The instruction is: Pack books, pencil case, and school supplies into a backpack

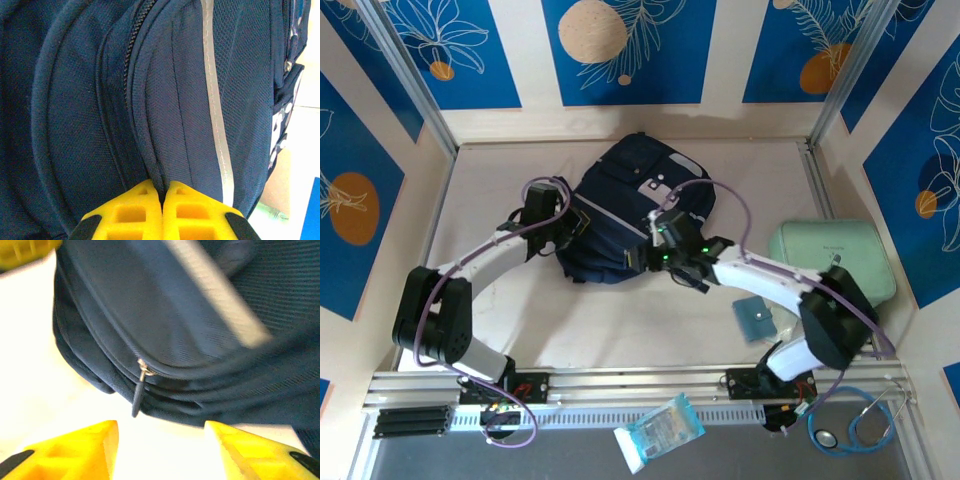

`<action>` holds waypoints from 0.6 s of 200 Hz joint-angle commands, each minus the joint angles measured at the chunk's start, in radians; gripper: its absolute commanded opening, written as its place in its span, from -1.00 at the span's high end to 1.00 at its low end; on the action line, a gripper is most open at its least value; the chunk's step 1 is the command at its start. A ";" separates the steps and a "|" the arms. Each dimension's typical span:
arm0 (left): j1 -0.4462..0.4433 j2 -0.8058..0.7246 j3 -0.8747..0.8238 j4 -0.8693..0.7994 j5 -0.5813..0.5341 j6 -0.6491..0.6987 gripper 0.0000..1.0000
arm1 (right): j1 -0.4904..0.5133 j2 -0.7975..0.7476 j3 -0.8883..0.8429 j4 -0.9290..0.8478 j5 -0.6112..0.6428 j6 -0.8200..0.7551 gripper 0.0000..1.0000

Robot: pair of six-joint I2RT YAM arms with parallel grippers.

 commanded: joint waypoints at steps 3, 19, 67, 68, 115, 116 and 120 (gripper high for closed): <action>-0.015 -0.008 -0.013 0.008 0.061 0.043 1.00 | -0.094 -0.038 -0.020 -0.013 -0.134 0.233 -0.05; -0.023 -0.011 -0.016 0.010 0.067 0.047 1.00 | -0.156 -0.004 0.010 -0.019 -0.229 0.331 -0.05; -0.062 -0.028 -0.020 -0.003 0.054 0.051 1.00 | -0.184 0.161 0.178 -0.155 -0.215 0.465 0.25; -0.063 -0.028 -0.020 -0.003 0.054 0.050 1.00 | -0.184 0.162 0.178 -0.154 -0.215 0.465 0.25; -0.076 -0.044 -0.038 -0.007 0.046 0.054 1.00 | -0.166 0.219 0.205 -0.155 -0.201 0.463 0.34; -0.076 -0.044 -0.038 -0.007 0.045 0.055 1.00 | -0.165 0.219 0.204 -0.156 -0.198 0.462 0.33; -0.076 -0.045 -0.039 -0.007 0.046 0.057 1.00 | -0.164 0.216 0.202 -0.160 -0.189 0.462 0.33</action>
